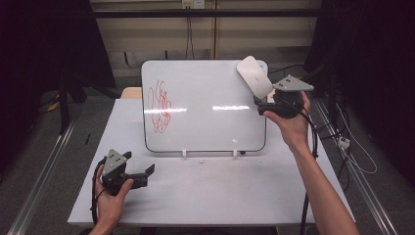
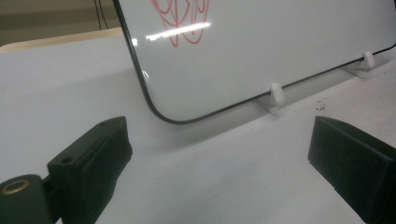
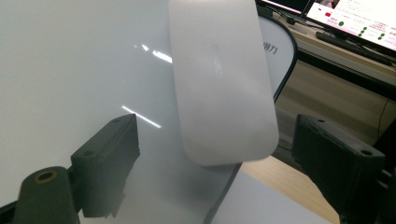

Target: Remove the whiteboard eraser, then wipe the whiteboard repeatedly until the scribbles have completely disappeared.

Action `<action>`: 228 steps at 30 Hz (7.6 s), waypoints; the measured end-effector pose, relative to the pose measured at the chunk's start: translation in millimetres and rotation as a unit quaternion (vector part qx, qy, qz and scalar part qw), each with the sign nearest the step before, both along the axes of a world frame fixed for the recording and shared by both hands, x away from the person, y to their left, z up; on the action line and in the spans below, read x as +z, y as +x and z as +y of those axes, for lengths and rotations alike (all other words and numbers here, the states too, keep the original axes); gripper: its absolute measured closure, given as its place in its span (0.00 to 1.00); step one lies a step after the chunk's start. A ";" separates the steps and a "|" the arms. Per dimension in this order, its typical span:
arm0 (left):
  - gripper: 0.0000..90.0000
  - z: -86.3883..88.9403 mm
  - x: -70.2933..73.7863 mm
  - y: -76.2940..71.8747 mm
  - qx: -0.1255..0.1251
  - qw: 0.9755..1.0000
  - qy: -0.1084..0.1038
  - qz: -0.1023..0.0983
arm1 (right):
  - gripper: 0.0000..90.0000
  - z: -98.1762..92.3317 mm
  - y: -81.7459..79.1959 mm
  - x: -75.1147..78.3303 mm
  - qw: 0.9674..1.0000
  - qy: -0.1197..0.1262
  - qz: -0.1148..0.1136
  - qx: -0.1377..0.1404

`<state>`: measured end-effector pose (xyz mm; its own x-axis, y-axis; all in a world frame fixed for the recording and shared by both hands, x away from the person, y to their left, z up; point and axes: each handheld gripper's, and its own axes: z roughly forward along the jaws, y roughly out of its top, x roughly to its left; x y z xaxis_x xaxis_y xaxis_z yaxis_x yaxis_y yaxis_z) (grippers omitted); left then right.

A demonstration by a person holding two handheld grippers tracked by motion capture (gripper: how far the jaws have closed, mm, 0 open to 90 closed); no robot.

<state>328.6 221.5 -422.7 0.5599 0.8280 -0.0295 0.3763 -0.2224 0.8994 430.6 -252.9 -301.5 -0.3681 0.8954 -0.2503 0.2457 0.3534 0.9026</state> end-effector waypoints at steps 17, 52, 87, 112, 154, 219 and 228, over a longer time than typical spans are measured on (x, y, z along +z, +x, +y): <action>0.06 1.4 -0.2 0.4 -0.001 1.000 0.000 0.001 | 0.24 21.7 37.2 16.8 0.999 -0.040 -0.001 -0.004; 0.06 2.7 -0.5 0.6 0.000 1.000 -0.003 0.002 | 0.35 41.4 59.8 12.1 0.992 -0.118 0.011 -0.033; 0.06 2.1 -1.1 0.8 0.005 1.000 -0.002 0.001 | 0.35 28.0 48.1 18.4 0.999 -0.040 0.007 0.000; 0.06 6.5 -2.3 0.2 0.007 1.000 -0.006 0.006 | 0.35 25.6 20.8 13.1 1.000 -0.019 -0.010 0.017; 0.06 4.4 -1.0 0.6 0.008 1.000 -0.003 0.003 | 0.35 58.5 -22.9 -15.0 0.996 -0.005 -0.021 0.082; 0.06 6.8 -0.9 1.7 0.005 1.000 -0.004 0.006 | 0.35 201.7 32.8 -6.7 0.985 -0.078 -0.018 0.154; 0.06 8.0 -1.0 1.7 0.005 1.000 -0.005 0.007 | 0.35 220.9 44.8 -3.8 0.984 -0.087 -0.016 0.158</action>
<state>330.3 229.5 -423.7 0.5519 0.8326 -0.0458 0.3905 -0.2096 0.8964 475.4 -32.0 -305.3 -0.6100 0.6808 -0.4055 0.0717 0.5571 0.8274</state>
